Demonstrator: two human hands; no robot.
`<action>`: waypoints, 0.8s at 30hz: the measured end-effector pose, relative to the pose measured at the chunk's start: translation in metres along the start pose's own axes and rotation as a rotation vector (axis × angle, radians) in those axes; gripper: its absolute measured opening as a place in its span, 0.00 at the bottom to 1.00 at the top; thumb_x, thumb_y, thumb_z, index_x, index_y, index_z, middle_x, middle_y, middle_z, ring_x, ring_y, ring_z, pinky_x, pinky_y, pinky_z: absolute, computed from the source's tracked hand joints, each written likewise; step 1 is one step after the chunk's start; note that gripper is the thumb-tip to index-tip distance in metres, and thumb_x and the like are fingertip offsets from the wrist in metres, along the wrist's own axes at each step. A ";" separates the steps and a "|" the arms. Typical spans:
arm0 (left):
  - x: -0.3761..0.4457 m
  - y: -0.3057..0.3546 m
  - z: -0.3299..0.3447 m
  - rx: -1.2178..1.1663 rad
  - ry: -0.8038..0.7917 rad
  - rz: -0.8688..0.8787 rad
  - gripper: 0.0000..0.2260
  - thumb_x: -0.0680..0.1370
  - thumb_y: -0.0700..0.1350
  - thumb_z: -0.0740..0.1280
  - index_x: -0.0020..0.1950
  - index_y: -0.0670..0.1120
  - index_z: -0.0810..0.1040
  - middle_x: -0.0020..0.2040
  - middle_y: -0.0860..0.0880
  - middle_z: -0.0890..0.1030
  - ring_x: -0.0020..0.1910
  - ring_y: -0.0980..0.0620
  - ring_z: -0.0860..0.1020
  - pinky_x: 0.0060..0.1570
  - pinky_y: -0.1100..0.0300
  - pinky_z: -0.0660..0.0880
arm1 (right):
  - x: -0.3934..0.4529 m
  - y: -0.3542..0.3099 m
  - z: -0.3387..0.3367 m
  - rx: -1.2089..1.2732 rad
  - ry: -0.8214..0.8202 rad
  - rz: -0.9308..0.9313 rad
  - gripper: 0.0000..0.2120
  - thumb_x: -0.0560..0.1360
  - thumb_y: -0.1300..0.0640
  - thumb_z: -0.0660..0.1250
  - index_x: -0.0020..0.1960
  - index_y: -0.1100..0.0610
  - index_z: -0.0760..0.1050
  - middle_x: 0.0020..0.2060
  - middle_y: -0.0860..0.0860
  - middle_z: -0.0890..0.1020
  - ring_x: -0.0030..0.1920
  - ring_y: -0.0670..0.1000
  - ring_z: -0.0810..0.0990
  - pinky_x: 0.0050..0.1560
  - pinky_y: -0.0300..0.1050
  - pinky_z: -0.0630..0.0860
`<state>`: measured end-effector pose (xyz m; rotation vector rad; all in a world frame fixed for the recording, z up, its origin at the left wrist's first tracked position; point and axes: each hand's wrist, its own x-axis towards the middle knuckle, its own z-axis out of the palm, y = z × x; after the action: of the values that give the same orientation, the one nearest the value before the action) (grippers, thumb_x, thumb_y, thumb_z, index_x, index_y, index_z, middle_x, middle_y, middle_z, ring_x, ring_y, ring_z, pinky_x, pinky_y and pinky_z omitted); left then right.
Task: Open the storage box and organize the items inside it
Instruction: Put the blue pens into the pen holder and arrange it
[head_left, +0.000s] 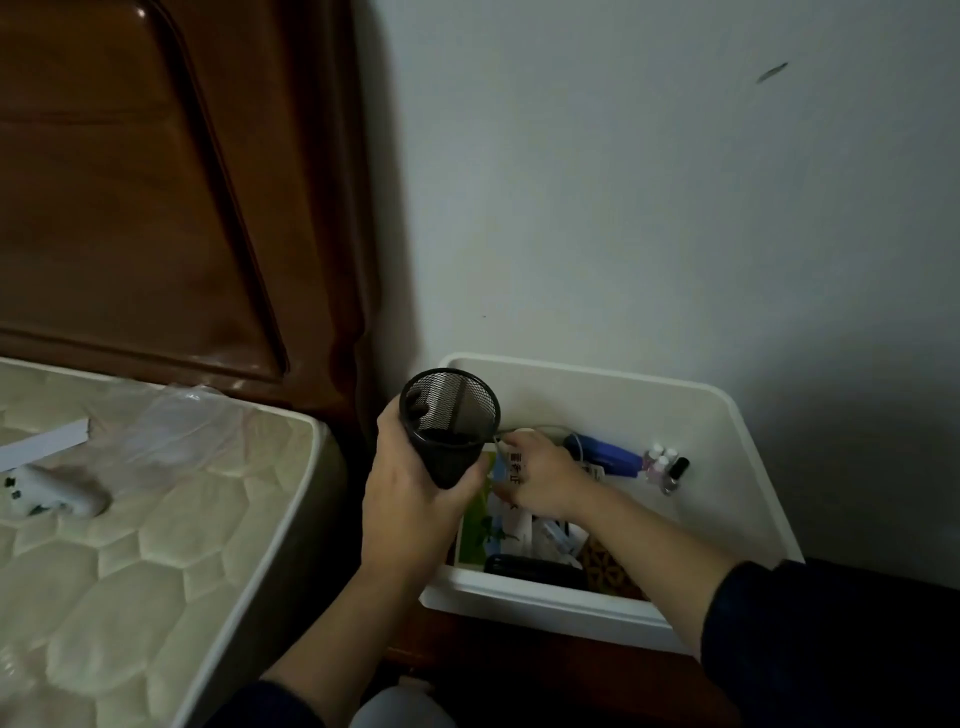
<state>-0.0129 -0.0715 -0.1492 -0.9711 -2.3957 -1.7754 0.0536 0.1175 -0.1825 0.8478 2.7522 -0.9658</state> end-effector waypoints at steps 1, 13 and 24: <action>0.000 0.001 0.001 0.015 -0.002 0.018 0.39 0.71 0.59 0.80 0.75 0.61 0.62 0.64 0.72 0.73 0.63 0.67 0.75 0.58 0.66 0.76 | 0.003 0.000 0.003 -0.032 -0.002 -0.004 0.33 0.76 0.47 0.76 0.77 0.52 0.69 0.71 0.53 0.72 0.72 0.56 0.72 0.72 0.51 0.72; -0.001 0.003 0.004 0.116 0.018 0.010 0.39 0.70 0.62 0.78 0.75 0.58 0.63 0.67 0.62 0.74 0.66 0.58 0.76 0.61 0.48 0.80 | -0.010 0.014 -0.049 0.146 0.085 0.106 0.19 0.70 0.46 0.82 0.51 0.52 0.77 0.52 0.51 0.81 0.53 0.54 0.82 0.47 0.47 0.78; -0.003 0.005 0.003 0.104 0.064 -0.022 0.41 0.70 0.58 0.79 0.77 0.57 0.61 0.70 0.56 0.74 0.70 0.53 0.75 0.66 0.45 0.79 | -0.091 0.074 -0.086 0.205 -0.202 0.089 0.15 0.74 0.55 0.80 0.57 0.47 0.80 0.50 0.47 0.87 0.51 0.47 0.86 0.57 0.50 0.84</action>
<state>-0.0068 -0.0691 -0.1467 -0.8667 -2.4413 -1.6433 0.1771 0.1742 -0.1304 0.8401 2.4566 -1.2564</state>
